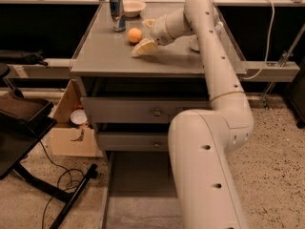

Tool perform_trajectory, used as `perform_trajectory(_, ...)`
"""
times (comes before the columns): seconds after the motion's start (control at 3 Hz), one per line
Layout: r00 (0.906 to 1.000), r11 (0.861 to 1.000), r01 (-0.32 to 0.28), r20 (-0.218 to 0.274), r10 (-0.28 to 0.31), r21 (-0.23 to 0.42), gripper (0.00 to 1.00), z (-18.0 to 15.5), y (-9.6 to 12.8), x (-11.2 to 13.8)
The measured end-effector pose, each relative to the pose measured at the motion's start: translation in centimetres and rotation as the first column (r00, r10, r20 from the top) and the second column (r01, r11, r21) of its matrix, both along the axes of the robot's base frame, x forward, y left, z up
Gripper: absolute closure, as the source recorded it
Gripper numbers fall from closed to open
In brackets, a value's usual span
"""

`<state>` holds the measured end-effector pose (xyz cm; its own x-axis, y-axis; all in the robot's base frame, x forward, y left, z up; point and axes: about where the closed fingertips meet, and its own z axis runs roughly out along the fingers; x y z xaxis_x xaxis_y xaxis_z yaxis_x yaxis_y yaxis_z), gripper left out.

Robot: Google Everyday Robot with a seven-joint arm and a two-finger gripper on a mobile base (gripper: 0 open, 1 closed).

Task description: Pick orange from bottom drawer and place on counter

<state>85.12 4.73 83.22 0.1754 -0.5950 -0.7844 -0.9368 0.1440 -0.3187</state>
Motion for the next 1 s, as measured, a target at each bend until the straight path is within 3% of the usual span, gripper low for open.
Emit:
perform_trajectory(0.67, 0.9999, 1.000, 0.003, 0.013, -0.002, -0.003, 0.03, 1.0, -0.3, -0.1)
perform_trajectory(1.0, 0.9903, 0.999, 0.023, 0.138, -0.018, -0.037, 0.26, 9.5, -3.6, -2.2)
